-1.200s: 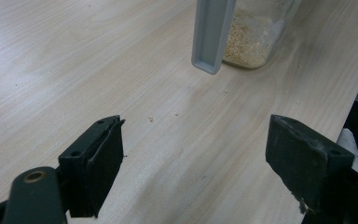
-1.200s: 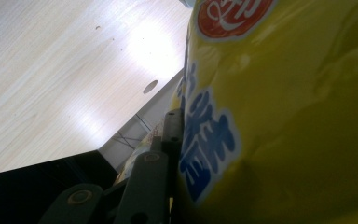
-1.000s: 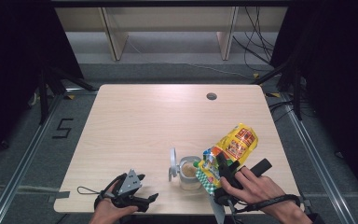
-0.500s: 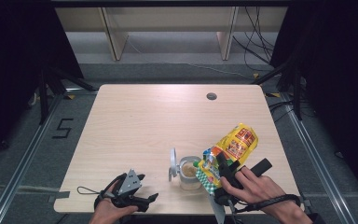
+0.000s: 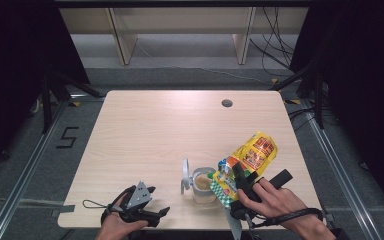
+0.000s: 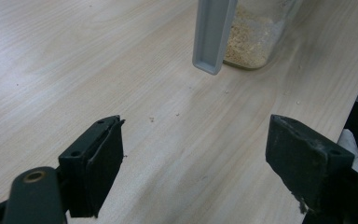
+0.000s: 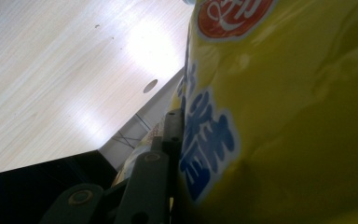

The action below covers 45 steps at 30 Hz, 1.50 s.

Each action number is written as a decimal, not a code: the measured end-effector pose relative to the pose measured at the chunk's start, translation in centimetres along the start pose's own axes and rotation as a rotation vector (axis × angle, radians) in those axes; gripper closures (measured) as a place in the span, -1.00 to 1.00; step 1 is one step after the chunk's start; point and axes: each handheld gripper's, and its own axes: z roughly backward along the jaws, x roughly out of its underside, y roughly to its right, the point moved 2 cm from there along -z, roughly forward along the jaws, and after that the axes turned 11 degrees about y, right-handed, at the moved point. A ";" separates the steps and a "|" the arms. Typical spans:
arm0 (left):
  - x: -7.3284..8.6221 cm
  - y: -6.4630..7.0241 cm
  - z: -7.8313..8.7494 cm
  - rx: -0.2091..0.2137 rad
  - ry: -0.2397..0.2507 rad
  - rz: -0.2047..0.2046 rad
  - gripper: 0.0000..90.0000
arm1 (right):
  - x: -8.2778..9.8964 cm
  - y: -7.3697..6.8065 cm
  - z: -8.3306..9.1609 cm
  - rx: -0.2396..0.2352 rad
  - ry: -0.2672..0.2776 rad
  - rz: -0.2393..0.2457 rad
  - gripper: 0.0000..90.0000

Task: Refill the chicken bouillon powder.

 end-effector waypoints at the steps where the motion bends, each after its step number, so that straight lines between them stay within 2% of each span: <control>1: 0.0 0.0 0.0 -0.001 0.000 0.001 -0.58 | 0.0 0.0 0.0 -0.004 0.001 -0.001 0.70; 3: 0.0 0.0 0.0 -0.002 0.000 0.001 -0.59 | 0.0 0.0 0.0 -0.005 0.002 -0.001 0.70; 4: 0.0 0.0 0.0 0.000 0.005 0.008 -0.59 | 0.0 -0.1 -0.1 0.044 0.002 0.019 0.70; 5: 0.0 0.0 0.1 0.011 -0.006 0.005 -0.59 | 0.1 -0.1 -0.2 0.052 0.014 0.020 0.70; 6: 0.0 0.0 0.1 0.006 -0.009 0.002 -0.59 | 0.0 0.3 -0.1 0.001 0.011 0.019 0.70; 8: 0.0 0.0 0.1 0.010 -0.008 0.007 -0.59 | 0.0 0.1 0.0 0.006 0.001 0.003 0.70; 12: 0.0 0.1 0.0 0.001 0.005 0.009 -0.59 | 0.1 0.1 0.0 0.005 0.000 0.003 0.70; 21: 0.0 0.0 0.1 0.011 -0.009 0.004 -0.59 | 0.1 0.1 0.1 0.001 -0.002 0.000 0.70; 23: 0.0 0.0 0.1 0.010 -0.007 0.005 -0.59 | 0.1 0.1 0.1 0.016 -0.009 0.005 0.70; 24: 0.0 0.0 0.0 0.004 0.002 0.001 -0.59 | 0.1 0.1 0.1 -0.002 -0.005 0.001 0.70; 35: 0.0 0.0 0.0 0.009 -0.006 0.006 -0.59 | 0.1 0.2 0.0 -0.006 0.000 0.009 0.70; 37: 0.0 0.0 0.0 -0.003 -0.003 -0.001 -0.59 | 0.1 0.2 0.0 -0.004 -0.001 0.007 0.70; 38: 0.0 0.0 0.0 0.006 0.000 0.005 -0.59 | 0.1 0.2 0.0 -0.005 0.000 0.006 0.70; 45: 0.0 0.0 0.0 -0.004 -0.009 0.000 -0.59 | 0.0 0.1 0.0 -0.020 -0.010 0.014 0.70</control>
